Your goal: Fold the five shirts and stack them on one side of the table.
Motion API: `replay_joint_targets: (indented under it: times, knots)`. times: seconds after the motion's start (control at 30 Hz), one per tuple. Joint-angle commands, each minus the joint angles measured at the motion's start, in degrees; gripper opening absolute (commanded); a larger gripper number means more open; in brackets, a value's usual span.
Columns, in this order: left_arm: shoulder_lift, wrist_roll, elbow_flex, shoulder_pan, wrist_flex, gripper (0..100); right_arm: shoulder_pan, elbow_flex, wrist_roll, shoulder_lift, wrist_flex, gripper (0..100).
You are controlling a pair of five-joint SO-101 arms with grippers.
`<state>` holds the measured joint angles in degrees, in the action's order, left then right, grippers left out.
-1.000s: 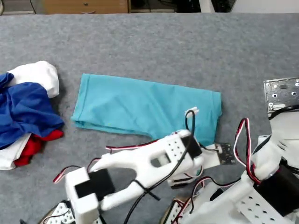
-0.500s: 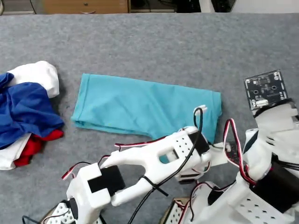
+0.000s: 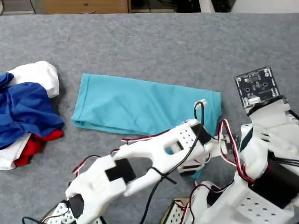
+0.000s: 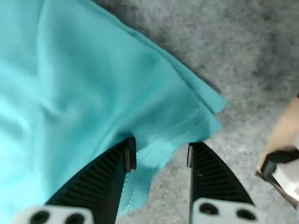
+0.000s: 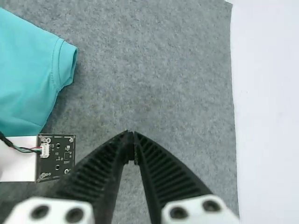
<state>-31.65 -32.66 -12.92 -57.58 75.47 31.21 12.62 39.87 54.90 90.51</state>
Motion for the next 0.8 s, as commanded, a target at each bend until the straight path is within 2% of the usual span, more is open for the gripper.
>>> replay_joint_targets:
  times: [0.0, 0.17, 0.5, 0.77]
  knots:
    - [-0.8, -0.4, -4.0, 0.6, 0.1, 19, -0.3, 0.1, -0.4, 0.3, -1.8, 0.2]
    - [-2.3, 0.0, -4.0, 0.6, 1.2, 18, -0.3, 0.1, -0.4, 0.3, -1.8, 0.2]
    - [-3.3, -0.4, -4.2, -0.2, 3.8, 2, -0.3, 0.1, -0.4, 0.3, -1.8, 0.2]
    - [-3.0, -0.1, -6.3, 0.9, 4.9, 2, -0.3, 0.1, -0.5, 0.3, -1.8, 0.2]
